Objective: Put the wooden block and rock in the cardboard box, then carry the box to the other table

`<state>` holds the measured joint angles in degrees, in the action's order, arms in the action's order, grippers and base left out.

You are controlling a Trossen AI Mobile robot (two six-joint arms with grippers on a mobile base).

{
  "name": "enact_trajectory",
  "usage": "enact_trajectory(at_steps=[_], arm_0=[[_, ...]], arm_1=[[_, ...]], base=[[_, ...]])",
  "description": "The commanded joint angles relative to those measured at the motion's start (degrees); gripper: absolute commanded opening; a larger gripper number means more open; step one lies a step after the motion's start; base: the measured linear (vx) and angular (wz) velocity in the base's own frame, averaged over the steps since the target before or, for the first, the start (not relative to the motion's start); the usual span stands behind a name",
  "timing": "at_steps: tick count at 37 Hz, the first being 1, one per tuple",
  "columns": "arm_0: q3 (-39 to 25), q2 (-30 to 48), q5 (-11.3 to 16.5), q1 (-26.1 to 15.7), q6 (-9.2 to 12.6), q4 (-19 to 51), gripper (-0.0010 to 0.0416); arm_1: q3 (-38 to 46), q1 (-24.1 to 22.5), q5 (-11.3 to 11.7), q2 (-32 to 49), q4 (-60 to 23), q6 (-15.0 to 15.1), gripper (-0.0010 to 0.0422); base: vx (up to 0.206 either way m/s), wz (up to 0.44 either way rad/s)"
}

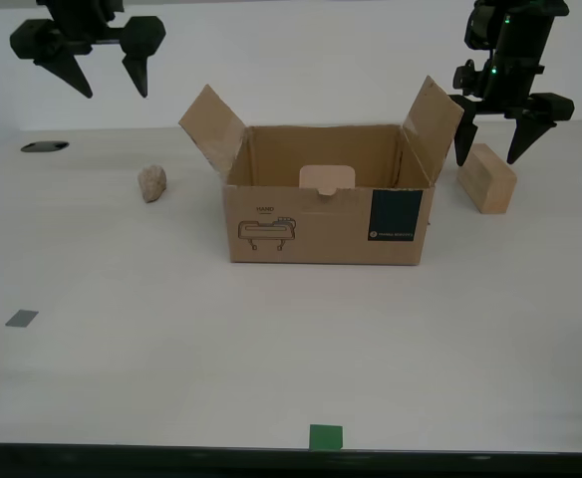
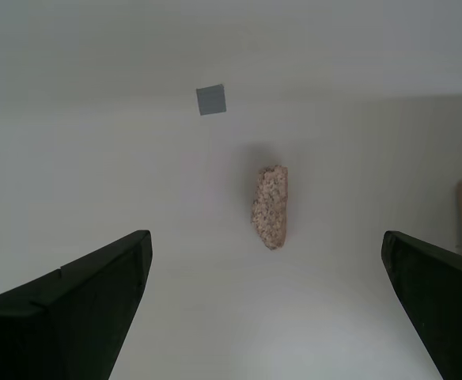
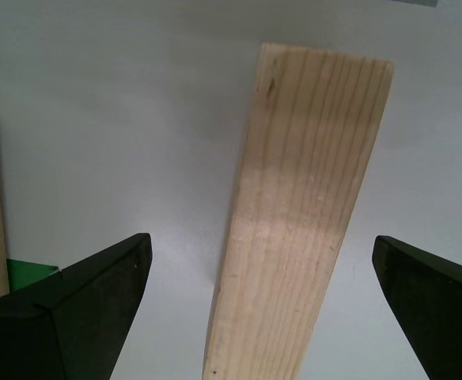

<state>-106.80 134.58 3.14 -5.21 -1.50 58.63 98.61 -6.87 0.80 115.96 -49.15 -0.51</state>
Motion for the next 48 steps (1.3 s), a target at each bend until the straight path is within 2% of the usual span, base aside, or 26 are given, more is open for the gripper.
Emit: enact_trajectory(at_steps=[1, 21, 27, 33, 48], arm_0=[[-0.02, 0.02, 0.11, -0.09, -0.04, 0.02, 0.039], [-0.02, 0.02, 0.11, -0.26, -0.02, -0.15, 0.039], [-0.02, 0.02, 0.11, -0.37, -0.02, -0.13, 0.039], [-0.02, 0.02, 0.11, -0.46, -0.02, -0.17, 0.039], [-0.02, 0.02, 0.11, -0.57, -0.02, 0.09, 0.0389]], arm_1=[[1.73, -0.02, 0.04, 2.05, -0.04, -0.11, 0.0398], [7.04, -0.44, 0.04, 12.33, 1.75, -0.31, 0.0398], [5.62, -1.33, 0.04, 13.2, 1.86, -1.11, 0.0398], [3.82, -2.23, 0.07, 13.14, 2.34, -3.69, 0.0398], [-3.32, -2.73, 0.07, 13.14, 10.14, -4.5, 0.0398]], base=[[0.0, 0.0], [0.0, 0.0], [0.0, 0.0], [0.0, 0.0], [0.0, 0.0]])
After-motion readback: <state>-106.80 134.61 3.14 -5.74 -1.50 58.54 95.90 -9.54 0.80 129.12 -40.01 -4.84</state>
